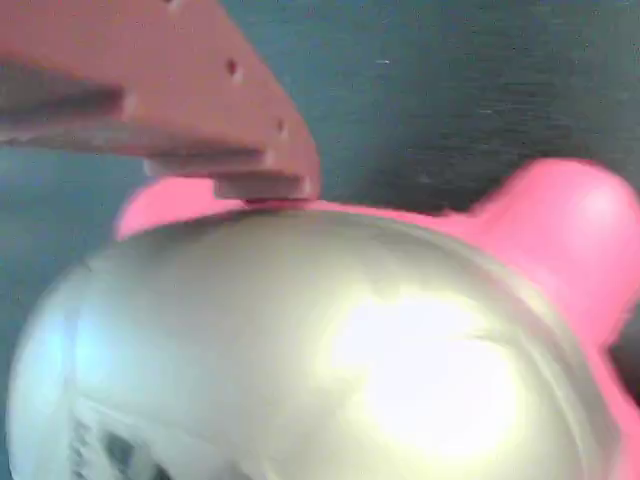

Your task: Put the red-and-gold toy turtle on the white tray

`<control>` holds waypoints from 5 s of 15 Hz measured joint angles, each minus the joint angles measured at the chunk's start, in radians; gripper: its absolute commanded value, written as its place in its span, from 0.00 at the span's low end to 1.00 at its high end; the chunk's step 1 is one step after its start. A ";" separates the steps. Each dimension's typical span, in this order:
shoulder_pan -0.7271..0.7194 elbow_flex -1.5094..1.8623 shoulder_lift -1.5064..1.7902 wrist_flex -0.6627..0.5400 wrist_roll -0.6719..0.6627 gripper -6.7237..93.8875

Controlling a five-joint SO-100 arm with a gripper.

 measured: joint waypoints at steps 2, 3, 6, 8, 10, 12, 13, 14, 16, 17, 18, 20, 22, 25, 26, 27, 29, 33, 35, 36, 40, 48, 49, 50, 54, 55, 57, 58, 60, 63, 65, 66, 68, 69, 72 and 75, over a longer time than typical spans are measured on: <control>0.000 -0.006 0.002 -0.003 0.000 0.07; 0.000 -0.006 0.002 -0.003 0.000 0.07; 0.000 -0.008 0.002 -0.003 0.009 0.07; 0.002 -0.008 0.002 -0.003 0.009 0.07; 0.002 -0.008 0.002 -0.003 0.009 0.07; 0.002 -0.008 0.002 -0.003 0.009 0.07; 0.002 -0.011 0.002 -0.002 0.009 0.07; 0.008 -0.018 0.002 0.014 0.012 0.07; 0.026 -0.031 0.023 0.049 0.025 0.07; 0.029 -0.038 0.060 0.057 0.032 0.07; 0.025 -0.052 0.114 0.083 0.041 0.07; 0.021 -0.066 0.206 0.107 0.055 0.06; 0.025 -0.069 0.273 0.123 0.061 0.06; 0.018 -0.069 0.302 0.141 0.061 0.06; 0.029 -0.069 0.314 0.160 0.060 0.06; 0.040 -0.069 0.342 0.175 0.055 0.06; 0.095 -0.069 0.422 0.212 0.041 0.06; 0.285 -0.069 0.565 0.229 -0.043 0.06; 0.413 -0.069 0.600 0.229 -0.084 0.06; 0.488 -0.069 0.603 0.229 -0.114 0.06; 0.669 -0.101 0.488 0.229 -0.190 0.06; 0.669 -0.301 0.192 0.242 -0.166 0.06; 0.675 -0.316 0.170 0.244 -0.161 0.06; 0.680 -0.322 0.152 0.244 -0.156 0.06; 0.676 -0.353 0.097 0.244 -0.156 0.06; 0.680 -0.367 0.077 0.244 -0.156 0.06; 0.680 -0.377 0.041 0.244 -0.156 0.06; 0.680 -0.379 0.034 0.244 -0.156 0.06; 0.690 -0.379 0.029 0.244 -0.156 0.22; 0.689 -0.380 0.011 0.244 -0.172 0.65; 0.690 -0.380 0.009 0.244 -0.172 0.66; 0.690 -0.380 0.009 0.244 -0.172 0.68; 0.690 -0.380 0.009 0.244 -0.187 0.68; 0.690 -0.380 0.009 0.244 -0.183 0.68; 0.690 -0.380 0.009 0.244 -0.181 0.55; 0.673 -0.380 0.009 0.236 -0.160 0.06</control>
